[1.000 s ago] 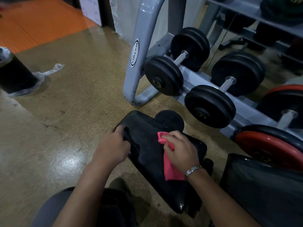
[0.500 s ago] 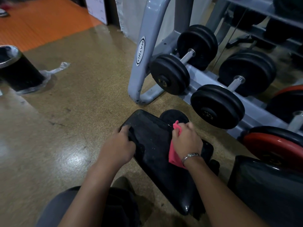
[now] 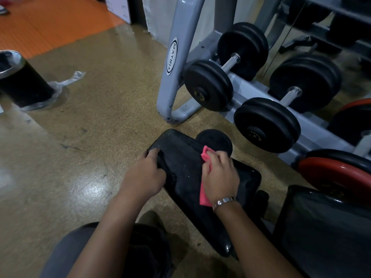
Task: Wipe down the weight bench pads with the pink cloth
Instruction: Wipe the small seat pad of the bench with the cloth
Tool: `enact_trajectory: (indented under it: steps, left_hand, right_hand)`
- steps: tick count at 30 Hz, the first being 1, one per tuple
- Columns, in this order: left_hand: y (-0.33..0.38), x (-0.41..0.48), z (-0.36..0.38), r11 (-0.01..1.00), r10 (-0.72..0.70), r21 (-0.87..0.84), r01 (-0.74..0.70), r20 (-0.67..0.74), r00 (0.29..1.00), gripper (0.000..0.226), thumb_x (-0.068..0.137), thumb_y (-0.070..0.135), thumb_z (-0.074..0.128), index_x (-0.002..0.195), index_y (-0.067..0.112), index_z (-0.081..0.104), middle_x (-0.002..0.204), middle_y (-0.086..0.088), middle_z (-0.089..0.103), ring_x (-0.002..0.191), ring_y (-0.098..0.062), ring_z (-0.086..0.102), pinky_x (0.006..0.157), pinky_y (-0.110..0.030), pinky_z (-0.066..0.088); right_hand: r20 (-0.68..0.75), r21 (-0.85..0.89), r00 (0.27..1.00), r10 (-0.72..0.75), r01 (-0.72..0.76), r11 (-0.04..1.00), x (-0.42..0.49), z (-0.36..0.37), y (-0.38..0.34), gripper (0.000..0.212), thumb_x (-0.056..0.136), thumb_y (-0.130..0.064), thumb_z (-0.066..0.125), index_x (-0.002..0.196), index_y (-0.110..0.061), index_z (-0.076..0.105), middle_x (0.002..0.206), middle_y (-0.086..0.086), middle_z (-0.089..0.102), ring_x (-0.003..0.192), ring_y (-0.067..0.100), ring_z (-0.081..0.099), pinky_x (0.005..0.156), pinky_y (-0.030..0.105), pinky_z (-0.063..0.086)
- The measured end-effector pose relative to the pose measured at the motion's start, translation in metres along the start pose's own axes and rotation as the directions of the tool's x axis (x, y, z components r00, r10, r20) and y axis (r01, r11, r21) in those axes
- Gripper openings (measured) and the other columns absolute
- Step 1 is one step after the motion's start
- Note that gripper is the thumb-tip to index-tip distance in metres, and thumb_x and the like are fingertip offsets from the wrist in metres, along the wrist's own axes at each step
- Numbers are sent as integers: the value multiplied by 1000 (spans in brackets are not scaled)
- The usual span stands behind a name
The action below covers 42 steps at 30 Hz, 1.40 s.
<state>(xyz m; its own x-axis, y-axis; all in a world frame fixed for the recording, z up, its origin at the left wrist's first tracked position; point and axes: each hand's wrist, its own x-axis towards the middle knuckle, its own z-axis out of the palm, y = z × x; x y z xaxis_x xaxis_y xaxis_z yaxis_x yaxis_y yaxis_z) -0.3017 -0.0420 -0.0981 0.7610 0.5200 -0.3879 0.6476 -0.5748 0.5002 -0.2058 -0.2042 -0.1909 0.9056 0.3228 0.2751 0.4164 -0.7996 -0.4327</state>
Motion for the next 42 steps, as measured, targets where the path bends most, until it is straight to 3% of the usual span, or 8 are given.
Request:
enact_trajectory:
  steps: [6, 10, 16, 21, 26, 32, 38, 42]
  left_hand:
    - [1, 0, -1, 1000, -3, -5, 3, 10, 1000, 70, 87, 9, 44, 154, 22, 32, 157, -6, 34, 137, -33, 43, 105, -41, 40]
    - [-1, 0, -1, 1000, 9, 3, -9, 18, 1000, 71, 86, 9, 44, 155, 22, 31, 156, -6, 34, 138, -32, 43, 105, -40, 40]
    - [-2, -2, -3, 1000, 11, 10, -12, 33, 999, 71, 86, 9, 44, 155, 21, 31, 159, -7, 31, 139, -34, 41, 107, -40, 39]
    - [-5, -2, -4, 1000, 19, 4, -19, 42, 999, 70, 87, 10, 43, 155, 21, 32, 158, -7, 32, 138, -35, 42, 107, -41, 40]
    - [-2, -4, -8, 1000, 8, 12, -9, 62, 998, 71, 84, 14, 42, 155, 21, 33, 157, -8, 34, 137, -36, 42, 108, -43, 41]
    - [-5, -6, -7, 1000, 19, -7, -19, 48, 999, 70, 86, 11, 44, 155, 21, 33, 158, -3, 33, 139, -33, 41, 109, -39, 38]
    - [-8, -4, -6, 999, 36, -10, -35, 53, 998, 70, 88, 8, 44, 156, 21, 31, 159, -4, 31, 141, -32, 39, 109, -37, 38]
    - [-7, -3, -5, 999, 29, -21, -28, 48, 998, 71, 87, 8, 44, 156, 20, 32, 160, -5, 31, 143, -32, 36, 111, -36, 35]
  right_hand:
    - [77, 37, 875, -478, 477, 878, -26, -16, 26, 24, 93, -18, 59, 113, -25, 70, 112, -9, 65, 82, 16, 54, 72, 35, 42]
    - [10, 6, 976, -219, 219, 976, -22, -7, 9, 28, 92, -23, 53, 115, -25, 70, 112, -9, 64, 88, 17, 57, 74, 38, 49]
    - [95, 39, 817, -569, 568, 822, -49, -17, 20, 33, 85, -17, 63, 115, -30, 68, 118, -11, 65, 80, 18, 52, 69, 36, 44]
    - [35, 28, 955, -295, 294, 955, -56, -9, 8, 31, 90, -22, 55, 118, -25, 68, 119, -5, 64, 87, 19, 55, 70, 38, 49]
    - [221, -5, 736, -640, 657, 754, -71, -19, 14, 32, 85, -28, 61, 117, -30, 64, 119, -11, 62, 83, 16, 49, 70, 32, 46]
    - [71, 60, 941, -331, 328, 943, -59, -10, -2, 32, 89, -21, 56, 120, -23, 67, 119, -4, 64, 88, 17, 56, 71, 34, 50]
    - [180, 80, 780, -600, 596, 799, -51, -17, 2, 32, 87, -18, 61, 117, -26, 68, 121, -7, 64, 81, 15, 51, 67, 33, 46]
    - [86, 81, 962, -259, 252, 964, -36, -9, -12, 31, 90, -21, 57, 119, -27, 67, 119, -10, 61, 91, 14, 55, 73, 33, 52]
